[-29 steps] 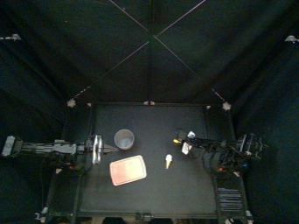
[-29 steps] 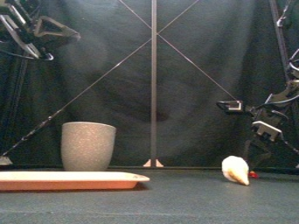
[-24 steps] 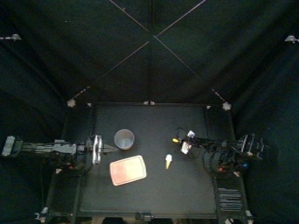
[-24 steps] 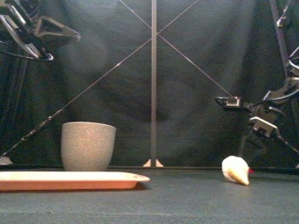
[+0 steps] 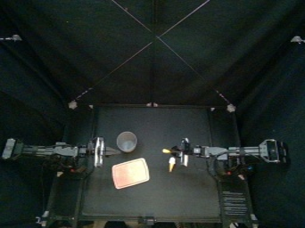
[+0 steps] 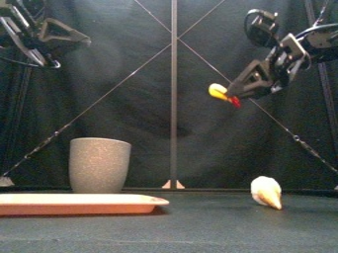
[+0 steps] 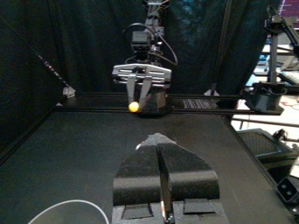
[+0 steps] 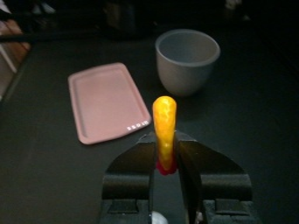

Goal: Pick the shrimp then place it on the pink plate
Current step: Place shrimp on the pink plate

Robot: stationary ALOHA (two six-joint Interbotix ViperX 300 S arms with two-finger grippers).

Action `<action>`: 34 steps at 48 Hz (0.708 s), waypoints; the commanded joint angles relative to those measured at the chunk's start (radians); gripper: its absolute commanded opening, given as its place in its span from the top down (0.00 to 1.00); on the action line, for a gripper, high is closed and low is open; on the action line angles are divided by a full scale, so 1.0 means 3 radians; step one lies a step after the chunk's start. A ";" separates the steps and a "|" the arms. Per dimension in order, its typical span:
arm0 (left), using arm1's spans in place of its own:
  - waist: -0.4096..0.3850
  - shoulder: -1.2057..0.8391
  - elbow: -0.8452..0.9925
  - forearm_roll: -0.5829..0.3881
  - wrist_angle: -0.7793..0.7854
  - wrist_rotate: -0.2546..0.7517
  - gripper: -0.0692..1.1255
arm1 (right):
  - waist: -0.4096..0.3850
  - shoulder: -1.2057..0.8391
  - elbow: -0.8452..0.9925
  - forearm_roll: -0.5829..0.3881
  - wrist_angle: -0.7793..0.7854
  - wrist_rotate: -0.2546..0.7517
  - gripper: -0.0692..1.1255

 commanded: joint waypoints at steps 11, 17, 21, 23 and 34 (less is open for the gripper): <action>0.0005 0.0015 -0.0041 0.0000 -0.0082 0.0000 0.91 | 0.0373 0.0690 -0.0404 0.0005 -0.0818 0.0000 0.52; 0.0005 0.0015 -0.0026 0.0000 -0.0082 0.0000 0.91 | 0.0460 0.1171 -0.0649 0.0092 -0.1012 0.0005 0.52; 0.0005 0.0015 -0.0026 0.0000 -0.0082 0.0000 0.91 | 0.0496 0.1483 -0.0854 0.0189 -0.1084 0.0000 0.52; 0.0000 0.0015 -0.0020 0.0000 -0.0082 0.0000 0.91 | 0.0506 0.1626 -0.0966 0.0230 -0.1115 0.0000 0.52; 0.0005 0.0015 -0.0005 0.0000 -0.0082 0.0005 0.91 | 0.0496 0.2245 -0.1483 0.0286 -0.1150 -0.0005 0.52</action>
